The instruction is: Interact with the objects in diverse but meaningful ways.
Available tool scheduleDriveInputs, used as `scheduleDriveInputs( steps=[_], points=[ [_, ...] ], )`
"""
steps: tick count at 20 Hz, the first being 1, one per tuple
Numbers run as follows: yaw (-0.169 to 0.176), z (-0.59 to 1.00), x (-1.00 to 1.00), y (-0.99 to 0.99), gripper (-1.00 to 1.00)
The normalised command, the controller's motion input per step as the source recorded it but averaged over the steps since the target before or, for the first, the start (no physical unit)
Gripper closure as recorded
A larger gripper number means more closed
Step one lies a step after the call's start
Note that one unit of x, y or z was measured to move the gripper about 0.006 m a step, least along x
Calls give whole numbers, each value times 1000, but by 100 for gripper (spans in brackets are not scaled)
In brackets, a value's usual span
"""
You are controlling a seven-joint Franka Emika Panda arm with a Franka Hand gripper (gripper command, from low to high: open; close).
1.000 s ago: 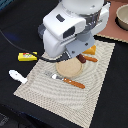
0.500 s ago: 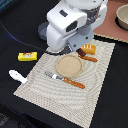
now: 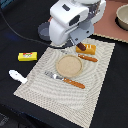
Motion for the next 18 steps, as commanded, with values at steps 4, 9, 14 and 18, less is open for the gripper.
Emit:
scheduleDriveInputs(
  steps=[4, 9, 14, 18],
  points=[
    [2, 0, -512, 447, 100],
    [0, 0, -527, 439, 100],
    [0, 0, -545, 415, 100],
    [0, 0, -544, 391, 100]
  ],
)
